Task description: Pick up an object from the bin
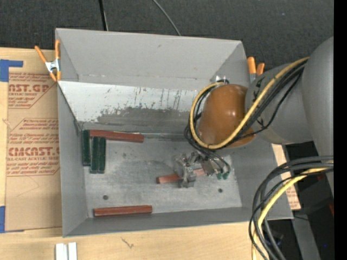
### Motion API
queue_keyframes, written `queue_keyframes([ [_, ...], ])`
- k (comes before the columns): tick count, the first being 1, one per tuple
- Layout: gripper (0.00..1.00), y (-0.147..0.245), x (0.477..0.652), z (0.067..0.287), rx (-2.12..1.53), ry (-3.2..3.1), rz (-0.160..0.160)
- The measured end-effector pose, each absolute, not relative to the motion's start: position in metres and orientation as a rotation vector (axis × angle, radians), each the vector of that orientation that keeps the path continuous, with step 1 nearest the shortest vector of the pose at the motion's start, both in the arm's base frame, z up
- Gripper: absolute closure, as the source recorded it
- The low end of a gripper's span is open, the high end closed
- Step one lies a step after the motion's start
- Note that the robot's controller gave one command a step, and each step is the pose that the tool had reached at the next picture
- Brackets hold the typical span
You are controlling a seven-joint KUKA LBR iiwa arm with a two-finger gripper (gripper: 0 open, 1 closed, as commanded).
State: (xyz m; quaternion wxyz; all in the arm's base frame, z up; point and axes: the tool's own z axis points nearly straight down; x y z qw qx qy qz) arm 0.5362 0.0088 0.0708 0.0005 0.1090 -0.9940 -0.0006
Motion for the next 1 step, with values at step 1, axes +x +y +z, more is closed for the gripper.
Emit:
queue_keyframes([
  [1,1.00,0.0095,0.5539,0.2360,0.299,-3.137,0.001],
])
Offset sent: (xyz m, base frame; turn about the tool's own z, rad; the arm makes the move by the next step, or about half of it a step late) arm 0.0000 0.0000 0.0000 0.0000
